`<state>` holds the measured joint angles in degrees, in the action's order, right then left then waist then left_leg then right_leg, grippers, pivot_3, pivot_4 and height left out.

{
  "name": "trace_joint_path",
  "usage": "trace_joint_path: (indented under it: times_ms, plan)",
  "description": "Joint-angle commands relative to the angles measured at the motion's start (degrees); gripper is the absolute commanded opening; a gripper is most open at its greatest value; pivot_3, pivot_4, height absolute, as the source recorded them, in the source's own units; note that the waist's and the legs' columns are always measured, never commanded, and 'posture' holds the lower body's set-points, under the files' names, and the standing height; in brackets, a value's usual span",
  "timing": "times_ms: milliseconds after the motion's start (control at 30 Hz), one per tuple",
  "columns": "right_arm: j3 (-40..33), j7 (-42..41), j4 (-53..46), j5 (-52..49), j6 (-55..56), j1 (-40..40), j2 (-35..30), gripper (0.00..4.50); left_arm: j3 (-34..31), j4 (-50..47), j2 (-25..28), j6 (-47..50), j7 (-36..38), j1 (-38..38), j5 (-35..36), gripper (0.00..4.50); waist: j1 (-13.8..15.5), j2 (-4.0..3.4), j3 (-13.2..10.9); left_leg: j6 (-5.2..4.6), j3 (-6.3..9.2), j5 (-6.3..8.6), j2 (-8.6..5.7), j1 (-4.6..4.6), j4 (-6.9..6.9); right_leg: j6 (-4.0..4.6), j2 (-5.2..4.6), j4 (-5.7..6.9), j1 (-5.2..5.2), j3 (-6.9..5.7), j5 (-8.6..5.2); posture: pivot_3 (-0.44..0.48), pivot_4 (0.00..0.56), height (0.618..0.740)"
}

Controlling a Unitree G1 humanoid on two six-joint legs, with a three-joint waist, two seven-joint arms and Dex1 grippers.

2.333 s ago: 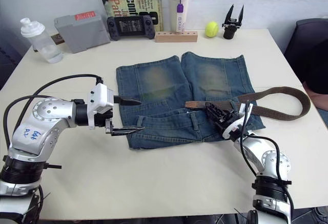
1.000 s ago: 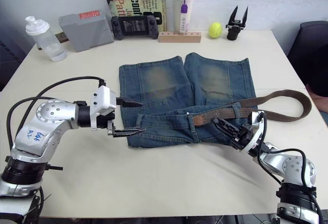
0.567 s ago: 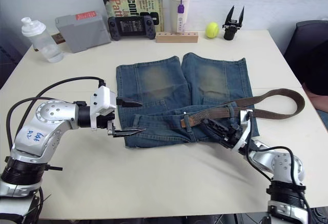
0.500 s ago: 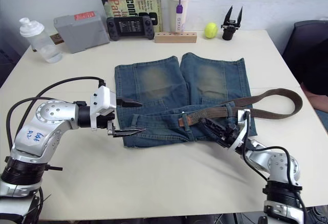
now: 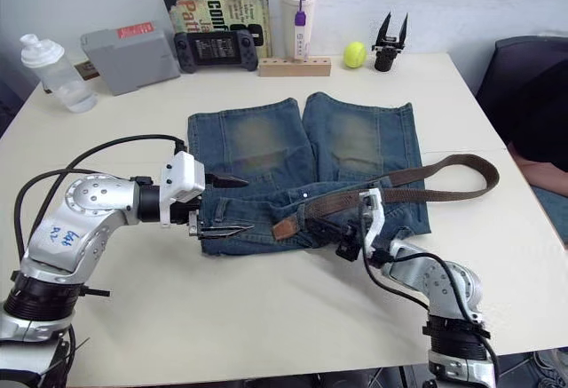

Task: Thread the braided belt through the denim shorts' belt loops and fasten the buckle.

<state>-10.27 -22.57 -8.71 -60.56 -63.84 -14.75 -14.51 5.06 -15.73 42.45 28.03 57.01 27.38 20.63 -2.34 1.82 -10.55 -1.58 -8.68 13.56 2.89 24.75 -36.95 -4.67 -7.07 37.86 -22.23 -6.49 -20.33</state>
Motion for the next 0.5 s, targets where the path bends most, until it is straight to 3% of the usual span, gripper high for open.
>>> trace_joint_path:
  times_ms: [33, 267, 367, 500]
  plan:
    - [3.48, 2.92, 0.84, -0.51, -2.06, 1.02, 4.41, 0.03, -0.02, -1.58, -0.49, -0.95, -0.29, 0.66, -0.23, 4.50, -0.23, 0.01, 0.01, 0.07, 0.00, 0.03, 0.04, -0.17, 0.06, 0.05, 0.06, -0.01, 0.13, 0.02, -0.03, 0.000, 0.150, 0.709]
    - [-1.39, 6.98, 2.57, -1.46, -1.50, 0.61, 6.63, 0.03, 0.41, -1.07, -1.09, -1.33, 0.09, 1.08, -0.85, 4.50, -0.83, 0.00, 0.00, 0.59, 0.00, 0.18, 0.58, -0.66, 0.17, 0.53, 0.57, -0.02, 0.48, 0.08, -0.28, 0.000, 0.150, 0.709]
    - [-4.98, 7.78, 0.65, -6.59, -2.14, 0.98, 6.41, 1.15, 0.96, -0.49, -1.04, -2.39, 0.56, 1.21, -1.63, 4.50, -0.51, -0.15, -0.09, 0.67, 0.08, 0.15, 0.65, -0.69, 0.18, 0.69, 0.63, 0.11, 0.46, 0.02, -0.37, 0.000, 0.150, 0.709]
    - [-9.25, 12.02, -1.44, -15.23, -2.90, 1.79, 5.65, 3.08, 1.60, -0.17, -1.50, -4.36, 0.73, 0.80, -2.42, 4.50, 0.09, -0.30, -0.19, 0.65, 0.07, 0.15, 0.62, -0.58, 0.17, 0.69, 0.63, 0.12, 0.35, 0.06, -0.37, 0.000, 0.150, 0.709]
